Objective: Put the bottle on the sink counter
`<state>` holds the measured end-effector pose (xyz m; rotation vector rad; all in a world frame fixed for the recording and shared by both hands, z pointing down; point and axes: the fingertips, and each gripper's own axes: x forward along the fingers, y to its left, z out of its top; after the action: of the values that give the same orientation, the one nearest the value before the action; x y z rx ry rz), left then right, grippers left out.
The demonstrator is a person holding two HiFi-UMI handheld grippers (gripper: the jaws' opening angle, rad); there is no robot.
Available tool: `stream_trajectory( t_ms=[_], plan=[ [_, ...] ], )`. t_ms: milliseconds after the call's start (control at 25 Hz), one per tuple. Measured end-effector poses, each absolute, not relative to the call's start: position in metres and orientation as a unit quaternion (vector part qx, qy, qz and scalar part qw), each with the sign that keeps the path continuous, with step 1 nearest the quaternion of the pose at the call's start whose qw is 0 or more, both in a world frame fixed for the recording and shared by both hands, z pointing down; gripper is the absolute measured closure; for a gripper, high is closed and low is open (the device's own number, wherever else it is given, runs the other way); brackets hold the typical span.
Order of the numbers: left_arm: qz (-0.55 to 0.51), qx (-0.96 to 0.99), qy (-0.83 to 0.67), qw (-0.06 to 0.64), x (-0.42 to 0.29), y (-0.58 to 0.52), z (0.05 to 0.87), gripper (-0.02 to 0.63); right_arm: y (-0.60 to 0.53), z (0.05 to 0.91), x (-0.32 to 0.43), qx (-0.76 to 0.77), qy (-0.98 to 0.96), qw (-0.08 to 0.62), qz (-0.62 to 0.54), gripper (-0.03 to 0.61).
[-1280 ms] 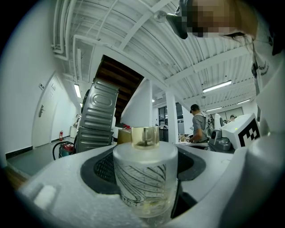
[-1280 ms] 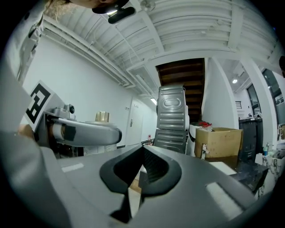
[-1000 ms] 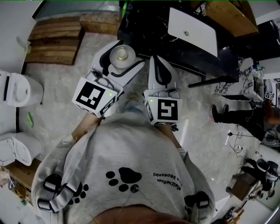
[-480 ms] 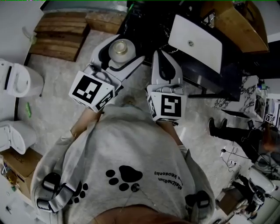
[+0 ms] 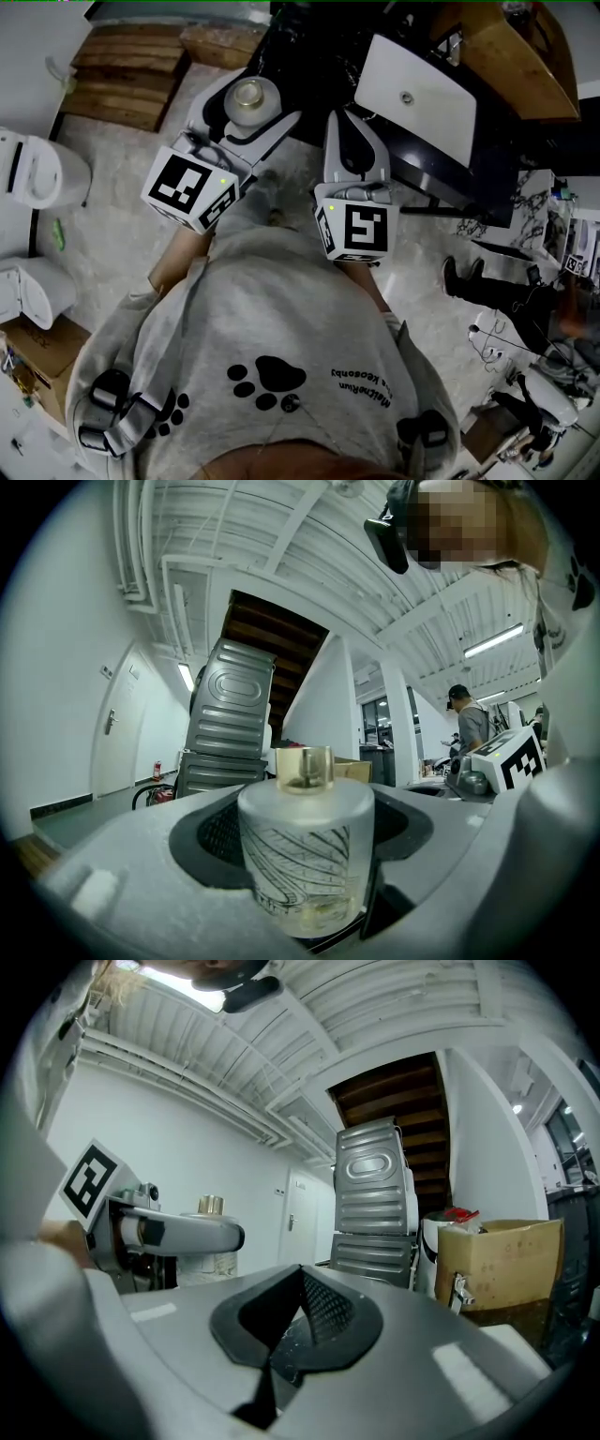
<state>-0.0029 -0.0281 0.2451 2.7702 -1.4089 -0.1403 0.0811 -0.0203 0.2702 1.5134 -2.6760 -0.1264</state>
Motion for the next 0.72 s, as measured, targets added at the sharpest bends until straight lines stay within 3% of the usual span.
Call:
stream_trajectory(
  t_ms=[720],
  plan=[
    [-0.038,0.904,-0.425,0.015,0.006,-0.154,0.256,0.272,-0.132,0.281,0.079,0.493,-0.868,0.043,-0.052,0.577]
  ],
)
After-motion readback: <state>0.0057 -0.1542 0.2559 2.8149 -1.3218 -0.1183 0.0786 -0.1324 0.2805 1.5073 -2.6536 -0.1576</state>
